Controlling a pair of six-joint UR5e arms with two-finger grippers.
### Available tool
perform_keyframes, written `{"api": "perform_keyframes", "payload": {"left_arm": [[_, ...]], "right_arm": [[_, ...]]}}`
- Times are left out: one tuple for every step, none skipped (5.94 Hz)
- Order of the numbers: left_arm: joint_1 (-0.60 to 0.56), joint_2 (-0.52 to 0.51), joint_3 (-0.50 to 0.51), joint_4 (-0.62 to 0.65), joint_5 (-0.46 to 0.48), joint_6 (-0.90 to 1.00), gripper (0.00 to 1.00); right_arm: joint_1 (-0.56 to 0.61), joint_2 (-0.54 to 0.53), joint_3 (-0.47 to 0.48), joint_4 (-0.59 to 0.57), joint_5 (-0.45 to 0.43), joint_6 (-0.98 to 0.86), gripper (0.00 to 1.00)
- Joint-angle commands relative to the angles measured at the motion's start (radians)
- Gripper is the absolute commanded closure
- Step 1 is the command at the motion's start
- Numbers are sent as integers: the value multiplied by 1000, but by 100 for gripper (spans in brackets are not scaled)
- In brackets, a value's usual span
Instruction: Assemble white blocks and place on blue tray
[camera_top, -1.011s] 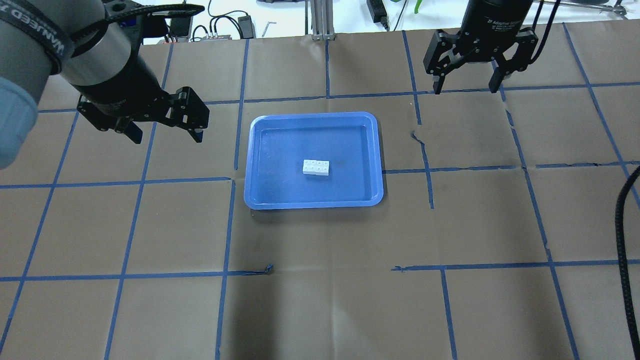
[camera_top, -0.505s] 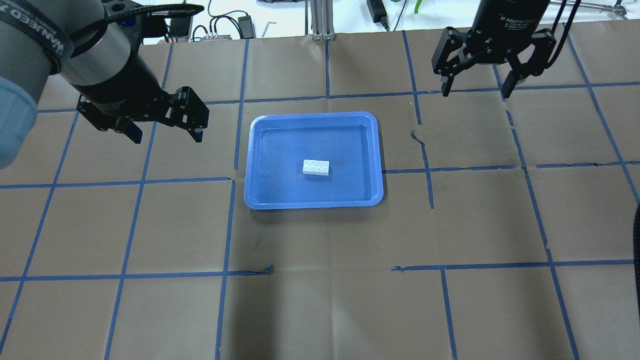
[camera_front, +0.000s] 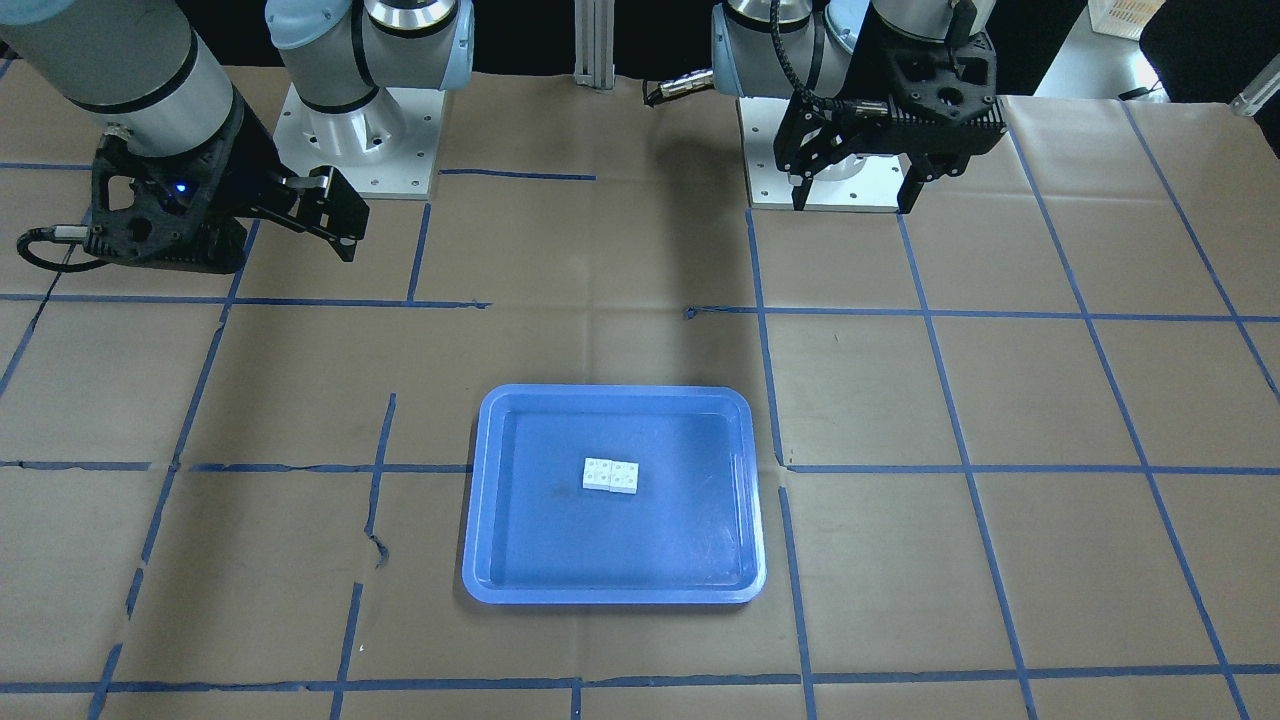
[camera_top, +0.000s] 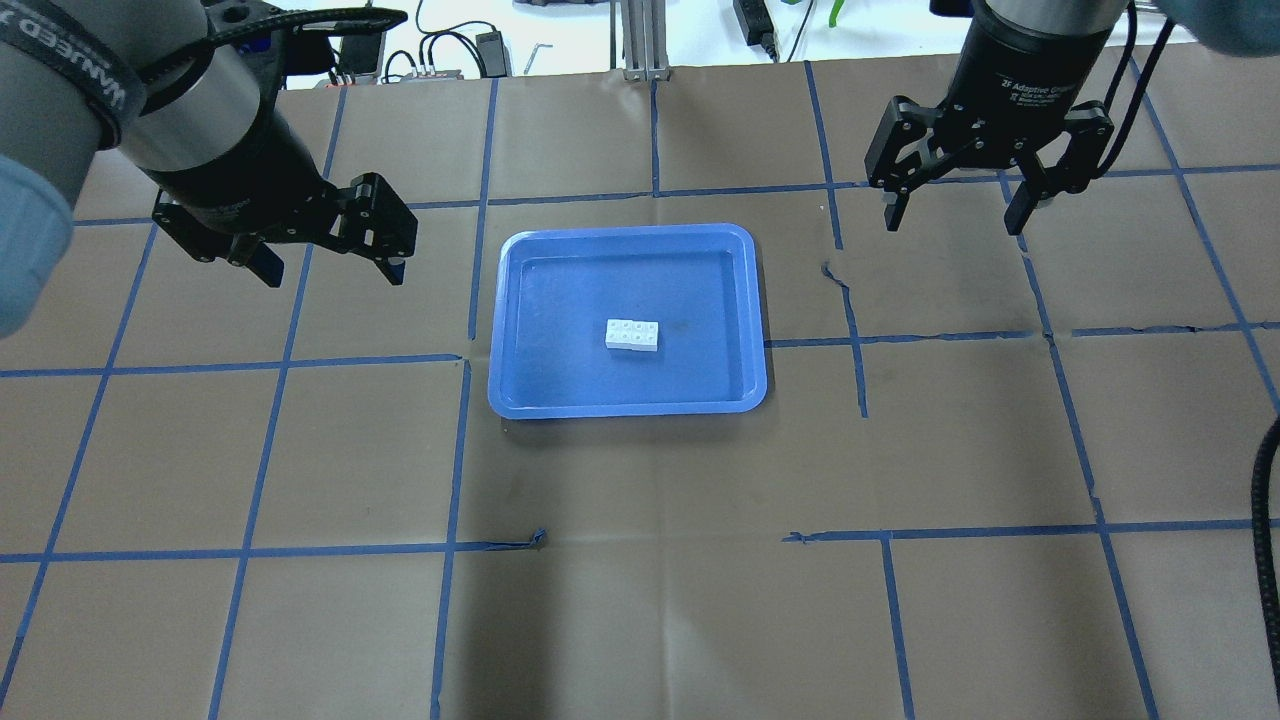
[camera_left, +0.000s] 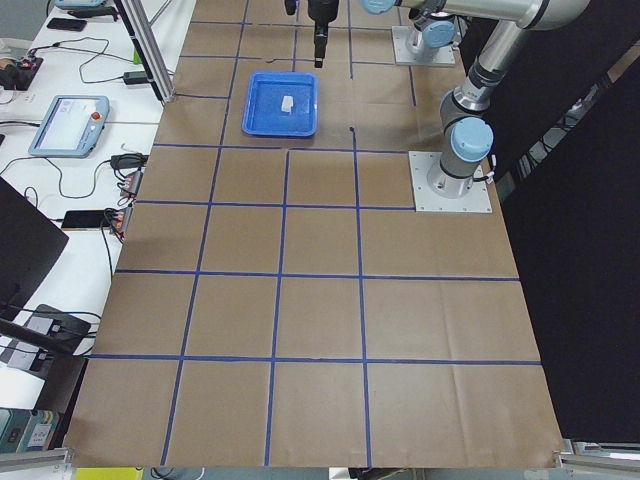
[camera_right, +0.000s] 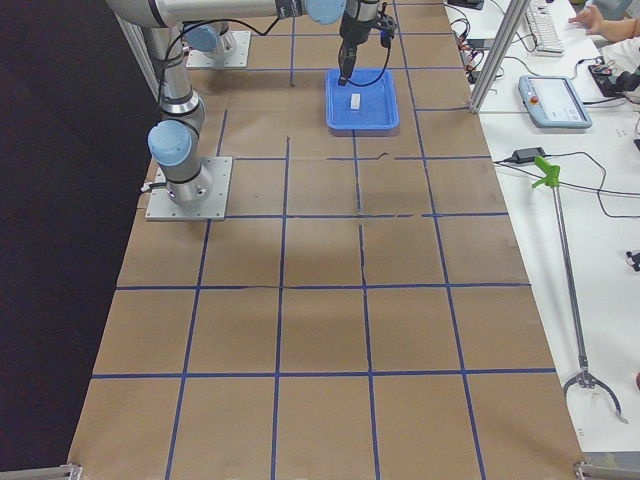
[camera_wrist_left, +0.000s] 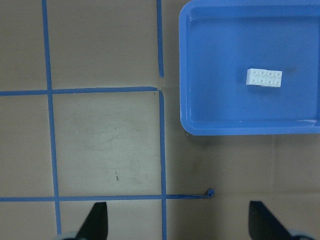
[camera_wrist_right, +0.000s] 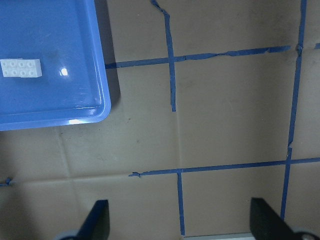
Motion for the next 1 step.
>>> {"api": "perform_keyframes", "payload": {"left_arm": [[0,1,0,0,0,0,1]], "right_arm": [[0,-1,1,1,-2,0,0]]}}
